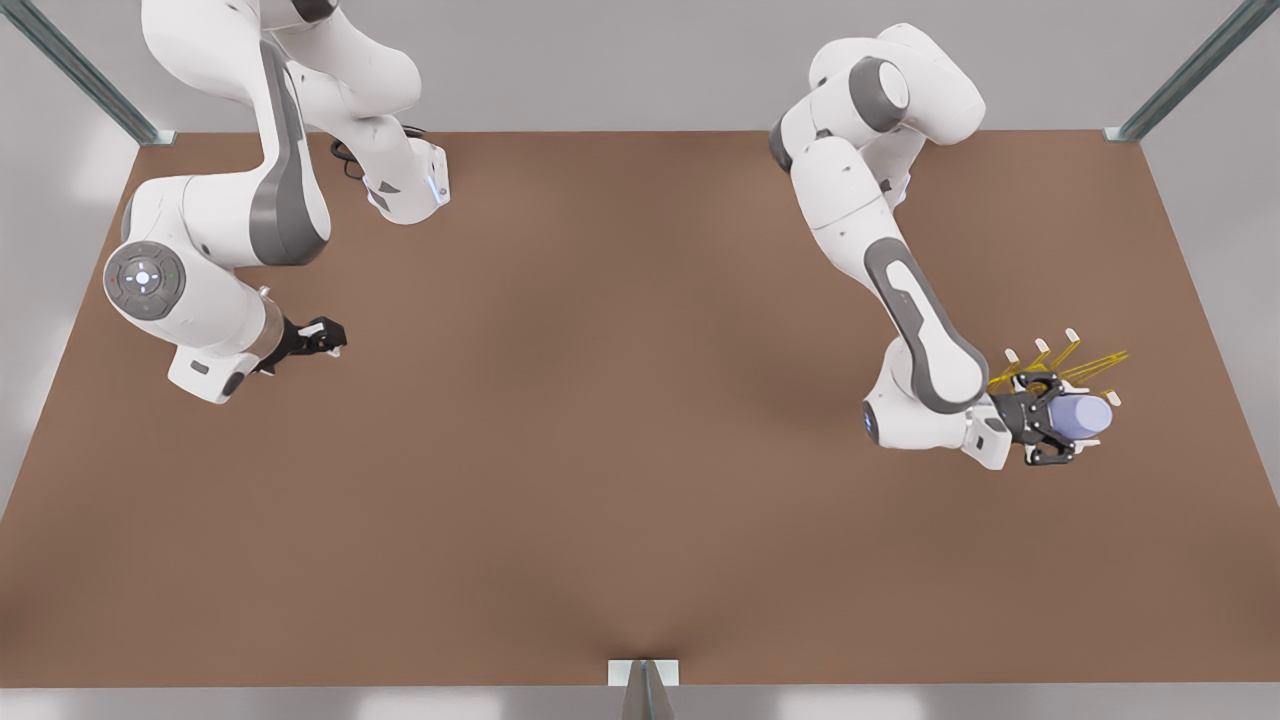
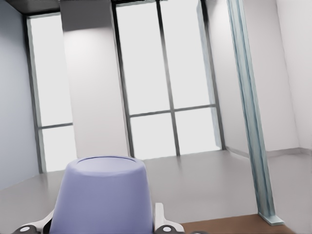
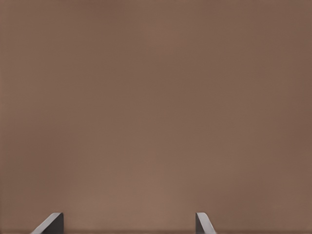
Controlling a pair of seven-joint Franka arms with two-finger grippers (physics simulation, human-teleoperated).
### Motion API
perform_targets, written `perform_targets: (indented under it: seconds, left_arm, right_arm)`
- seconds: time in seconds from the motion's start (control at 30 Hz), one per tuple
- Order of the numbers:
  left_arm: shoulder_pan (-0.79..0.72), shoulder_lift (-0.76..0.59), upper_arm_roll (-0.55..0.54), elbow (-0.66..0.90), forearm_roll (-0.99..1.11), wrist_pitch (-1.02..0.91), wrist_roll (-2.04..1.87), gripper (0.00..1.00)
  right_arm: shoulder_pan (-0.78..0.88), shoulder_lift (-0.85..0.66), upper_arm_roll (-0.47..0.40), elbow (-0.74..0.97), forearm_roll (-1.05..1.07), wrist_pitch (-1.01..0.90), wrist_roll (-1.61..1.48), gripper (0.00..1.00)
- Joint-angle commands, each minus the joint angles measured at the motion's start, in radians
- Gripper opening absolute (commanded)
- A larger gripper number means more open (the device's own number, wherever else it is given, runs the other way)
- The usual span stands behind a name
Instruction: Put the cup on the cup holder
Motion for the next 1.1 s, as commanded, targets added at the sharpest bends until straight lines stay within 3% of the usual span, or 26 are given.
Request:
perform_targets:
  seconds: [0.0, 0.53, 0.63, 0.67, 0.7, 0.73, 0.8, 0.83, 0.87, 0.93, 1.0, 1.03, 1.07]
  left_arm:
    - [0.021, 0.011, -0.001, 0.001, 0.037, 0.125, 0.119, 0.86]
    - [0.062, 0.024, -0.061, -0.088, 0.074, 0.153, 0.012, 0.86]
    - [0.077, 0.026, -0.069, -0.088, 0.074, 0.153, -0.007, 0.89]
    - [0.079, 0.026, -0.072, -0.088, 0.075, 0.153, -0.007, 0.92]
    - [0.079, 0.026, -0.072, -0.088, 0.077, 0.153, -0.007, 1.0]
    - [0.079, 0.026, -0.072, -0.088, 0.077, 0.153, -0.007, 1.0]
    - [0.044, -0.04, -0.063, -0.088, 0.074, 0.139, 0.026, 1.0]
    - [-0.01, -0.161, -0.061, -0.088, 0.037, 0.063, 0.107, 1.0]
    - [-0.103, -0.279, -0.061, -0.048, -0.165, -0.106, 0.289, 0.96]
    - [-0.222, -0.281, 0.057, 0.205, -0.562, -0.454, 0.622, 0.94]
    - [-0.151, -0.281, 0.183, 0.532, -0.958, -0.758, 0.973, 0.93]
    - [-0.113, -0.282, 0.178, 0.59, -1.095, -0.835, 1.053, 1.0]
    - [-0.116, -0.282, 0.169, 0.599, -1.156, -0.841, 1.221, 1.0]
  right_arm:
    - [0.001, 0.002, 0.0, 0.0, 0.002, 0.002, 0.006, 1.0]
    - [0.001, 0.023, 0.0, 0.0, 0.003, 0.013, 0.004, 1.0]
    - [0.003, 0.026, 0.0, 0.002, 0.003, 0.015, 0.004, 1.0]
    - [0.003, 0.026, 0.0, 0.002, 0.003, 0.015, 0.006, 1.0]
    - [0.003, 0.029, 0.0, 0.002, 0.003, 0.016, 0.004, 1.0]
    - [0.003, 0.029, 0.0, 0.002, 0.003, 0.016, 0.004, 1.0]
    - [0.003, 0.029, 0.0, 0.005, 0.003, 0.021, 0.004, 1.0]
    - [0.003, 0.029, 0.0, 0.005, 0.003, 0.021, 0.004, 1.0]
    - [0.003, 0.029, 0.0, 0.005, 0.003, 0.021, 0.004, 1.0]
    - [0.003, 0.029, 0.0, 0.005, 0.003, 0.021, 0.002, 1.0]
    - [0.001, 0.029, 0.0, 0.005, 0.003, 0.021, 0.002, 1.0]
    - [0.003, 0.029, 0.0, 0.005, 0.003, 0.022, 0.002, 1.0]
    - [0.003, 0.031, 0.0, 0.005, 0.003, 0.022, 0.004, 1.0]
